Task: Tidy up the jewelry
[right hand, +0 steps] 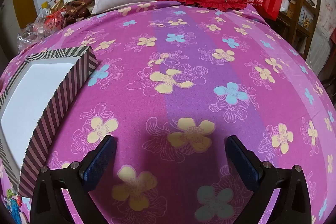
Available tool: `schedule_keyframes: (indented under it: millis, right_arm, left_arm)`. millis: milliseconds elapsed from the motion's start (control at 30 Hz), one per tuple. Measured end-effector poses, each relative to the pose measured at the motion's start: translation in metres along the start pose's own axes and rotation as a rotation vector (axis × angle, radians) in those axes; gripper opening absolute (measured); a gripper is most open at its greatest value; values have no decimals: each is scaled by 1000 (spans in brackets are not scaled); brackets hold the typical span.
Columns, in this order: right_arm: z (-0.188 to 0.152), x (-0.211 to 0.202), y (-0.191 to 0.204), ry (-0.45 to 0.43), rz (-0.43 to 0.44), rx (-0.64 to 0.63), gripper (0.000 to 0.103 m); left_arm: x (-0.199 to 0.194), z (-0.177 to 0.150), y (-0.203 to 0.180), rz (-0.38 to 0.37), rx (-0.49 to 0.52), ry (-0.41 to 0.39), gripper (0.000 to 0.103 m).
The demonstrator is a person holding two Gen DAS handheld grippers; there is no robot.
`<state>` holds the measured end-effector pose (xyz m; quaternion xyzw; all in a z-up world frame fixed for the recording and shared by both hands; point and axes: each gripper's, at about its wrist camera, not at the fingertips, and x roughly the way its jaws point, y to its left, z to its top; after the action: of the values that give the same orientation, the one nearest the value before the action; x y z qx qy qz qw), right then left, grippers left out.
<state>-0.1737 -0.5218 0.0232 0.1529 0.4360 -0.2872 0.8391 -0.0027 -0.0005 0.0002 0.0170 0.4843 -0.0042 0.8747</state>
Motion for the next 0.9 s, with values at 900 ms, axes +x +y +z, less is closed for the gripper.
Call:
schedule_keyframes:
  millis: [900]
  right_arm:
    - [-115, -192, 98, -103, 367, -151, 103]
  left_arm:
    - [-153, -97, -38, -171, 81, -200, 102]
